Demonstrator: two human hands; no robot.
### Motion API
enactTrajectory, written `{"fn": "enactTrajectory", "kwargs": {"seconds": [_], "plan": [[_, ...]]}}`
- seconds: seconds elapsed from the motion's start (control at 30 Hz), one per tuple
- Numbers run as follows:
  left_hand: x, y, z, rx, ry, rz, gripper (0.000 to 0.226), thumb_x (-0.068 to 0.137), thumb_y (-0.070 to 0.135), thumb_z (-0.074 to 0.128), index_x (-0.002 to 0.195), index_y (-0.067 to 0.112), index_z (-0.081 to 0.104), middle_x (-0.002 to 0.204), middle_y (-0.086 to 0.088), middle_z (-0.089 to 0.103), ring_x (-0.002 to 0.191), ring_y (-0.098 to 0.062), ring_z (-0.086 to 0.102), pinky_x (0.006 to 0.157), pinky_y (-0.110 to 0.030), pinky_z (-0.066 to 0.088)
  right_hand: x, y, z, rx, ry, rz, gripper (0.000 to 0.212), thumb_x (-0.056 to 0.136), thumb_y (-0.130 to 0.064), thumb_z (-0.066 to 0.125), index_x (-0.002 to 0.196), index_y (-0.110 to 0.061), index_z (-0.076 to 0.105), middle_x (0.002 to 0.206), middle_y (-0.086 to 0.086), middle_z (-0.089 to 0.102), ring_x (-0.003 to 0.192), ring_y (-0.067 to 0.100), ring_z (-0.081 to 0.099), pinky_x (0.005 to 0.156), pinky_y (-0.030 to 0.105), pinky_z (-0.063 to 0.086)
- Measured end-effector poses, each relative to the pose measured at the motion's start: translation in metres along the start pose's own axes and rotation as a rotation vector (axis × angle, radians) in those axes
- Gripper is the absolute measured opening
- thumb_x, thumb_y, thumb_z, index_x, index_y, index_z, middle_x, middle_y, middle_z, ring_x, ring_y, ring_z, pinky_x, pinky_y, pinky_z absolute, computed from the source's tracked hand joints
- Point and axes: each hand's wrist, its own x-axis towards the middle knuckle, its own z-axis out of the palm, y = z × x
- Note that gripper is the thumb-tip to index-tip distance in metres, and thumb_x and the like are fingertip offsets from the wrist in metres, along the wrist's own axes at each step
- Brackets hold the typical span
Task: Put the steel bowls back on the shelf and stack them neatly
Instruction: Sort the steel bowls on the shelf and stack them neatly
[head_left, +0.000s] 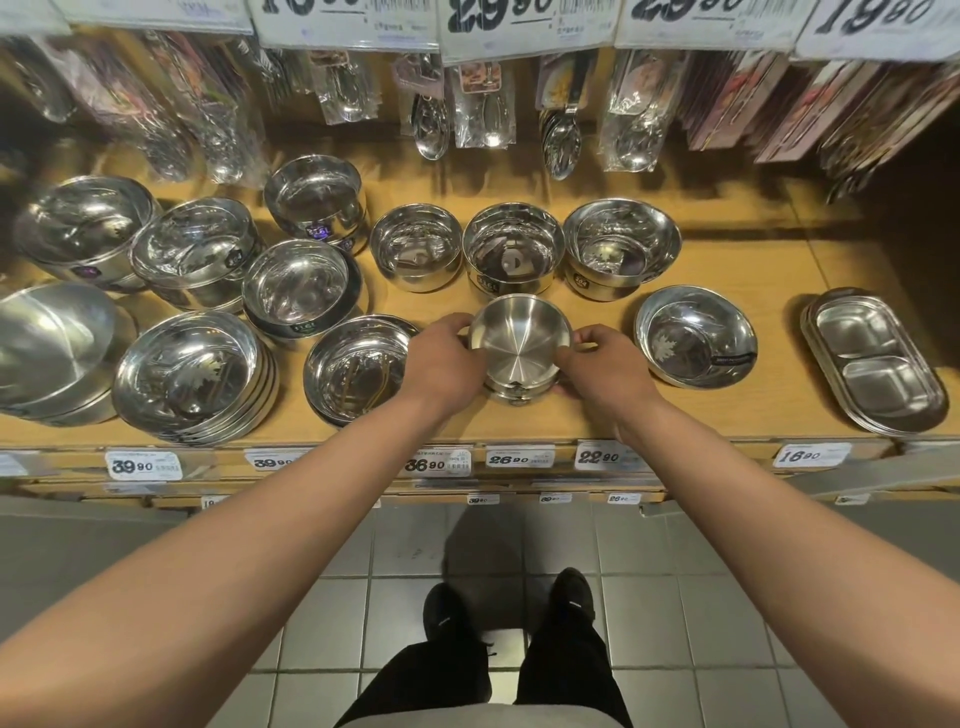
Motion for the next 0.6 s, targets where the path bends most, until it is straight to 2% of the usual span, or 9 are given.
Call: {"fn": "enactTrajectory", "kwargs": {"seconds": [0.1, 0.2, 0.23, 0.33, 0.37, 0.43, 0.47, 0.53, 0.6], "plan": [[-0.001, 0.004, -0.001, -0.05, -0.001, -0.045, 0.047, 0.093, 0.011, 0.06, 0.14, 0.014, 0.058, 0.078, 0.008, 0.064, 0.057, -0.003, 0.058, 0.039, -0.006, 0.038, 0.006, 0.0, 0.0, 0.014, -0.022, 0.003, 0.012, 0.09, -0.015, 0.069, 0.085, -0.02, 0.059, 0.078, -0.001, 0.068, 0.063, 0.014, 0.07, 0.077, 0.038, 0.064], [-0.003, 0.009, -0.001, -0.087, 0.004, -0.082, 0.046, 0.092, 0.016, 0.064, 0.138, 0.012, 0.06, 0.078, 0.007, 0.066, 0.047, 0.001, 0.058, 0.037, -0.011, 0.04, 0.009, -0.001, -0.003, 0.017, -0.033, -0.034, 0.011, 0.089, -0.018, 0.07, 0.084, -0.02, 0.061, 0.076, -0.004, 0.067, 0.052, -0.001, 0.065, 0.052, 0.018, 0.054], [-0.003, 0.011, -0.001, -0.089, 0.007, -0.099, 0.046, 0.092, 0.019, 0.065, 0.137, 0.013, 0.059, 0.079, 0.007, 0.067, 0.047, 0.001, 0.058, 0.036, -0.011, 0.041, 0.01, -0.001, -0.005, 0.031, -0.056, -0.027, 0.009, 0.089, -0.02, 0.071, 0.086, -0.019, 0.063, 0.08, -0.002, 0.069, 0.057, -0.001, 0.066, 0.051, 0.016, 0.052], [-0.006, 0.014, -0.003, -0.104, 0.029, -0.163, 0.056, 0.092, 0.029, 0.067, 0.144, 0.013, 0.052, 0.1, 0.005, 0.069, 0.067, -0.006, 0.064, 0.042, -0.012, 0.044, 0.008, 0.003, -0.023, 0.068, -0.129, 0.027, 0.015, 0.092, -0.029, 0.07, 0.101, -0.017, 0.068, 0.105, 0.001, 0.071, 0.092, 0.011, 0.071, 0.068, 0.023, 0.061], [-0.008, 0.014, -0.005, -0.091, 0.045, -0.174, 0.058, 0.092, 0.032, 0.067, 0.145, 0.012, 0.051, 0.109, 0.003, 0.068, 0.074, -0.006, 0.063, 0.048, -0.012, 0.044, 0.007, 0.004, -0.035, 0.062, -0.123, 0.023, 0.019, 0.093, -0.032, 0.07, 0.104, -0.017, 0.069, 0.107, -0.001, 0.07, 0.092, 0.01, 0.07, 0.065, 0.018, 0.059], [-0.014, 0.015, -0.008, -0.036, 0.097, -0.176, 0.054, 0.093, 0.03, 0.065, 0.142, 0.012, 0.054, 0.118, 0.001, 0.067, 0.086, -0.009, 0.061, 0.067, -0.016, 0.043, 0.006, 0.01, -0.064, -0.01, -0.039, -0.049, 0.016, 0.093, -0.029, 0.067, 0.105, -0.018, 0.071, 0.098, -0.007, 0.071, 0.079, 0.004, 0.068, 0.057, 0.011, 0.05], [-0.017, 0.016, -0.009, -0.006, 0.126, -0.172, 0.05, 0.093, 0.029, 0.065, 0.139, 0.012, 0.056, 0.115, 0.002, 0.067, 0.092, -0.012, 0.061, 0.076, -0.021, 0.044, 0.008, 0.014, -0.081, -0.077, 0.046, -0.101, 0.011, 0.093, -0.025, 0.064, 0.1, -0.02, 0.072, 0.09, -0.009, 0.071, 0.076, 0.005, 0.067, 0.06, 0.012, 0.046], [-0.025, 0.02, -0.008, 0.011, 0.193, -0.161, 0.04, 0.092, 0.026, 0.064, 0.13, 0.012, 0.062, 0.1, 0.008, 0.066, 0.1, -0.018, 0.062, 0.087, -0.028, 0.045, 0.014, 0.019, -0.117, -0.208, 0.245, -0.165, 0.011, 0.093, -0.019, 0.061, 0.097, -0.022, 0.071, 0.084, -0.009, 0.067, 0.084, 0.016, 0.064, 0.069, 0.021, 0.039], [-0.032, 0.028, -0.003, -0.006, 0.287, -0.147, 0.031, 0.091, 0.021, 0.064, 0.122, 0.013, 0.066, 0.089, 0.013, 0.062, 0.098, -0.019, 0.063, 0.088, -0.029, 0.047, 0.029, 0.025, -0.15, -0.269, 0.38, -0.153, 0.021, 0.094, -0.02, 0.064, 0.112, -0.013, 0.071, 0.095, 0.0, 0.067, 0.096, 0.025, 0.063, 0.075, 0.023, 0.037]]}}
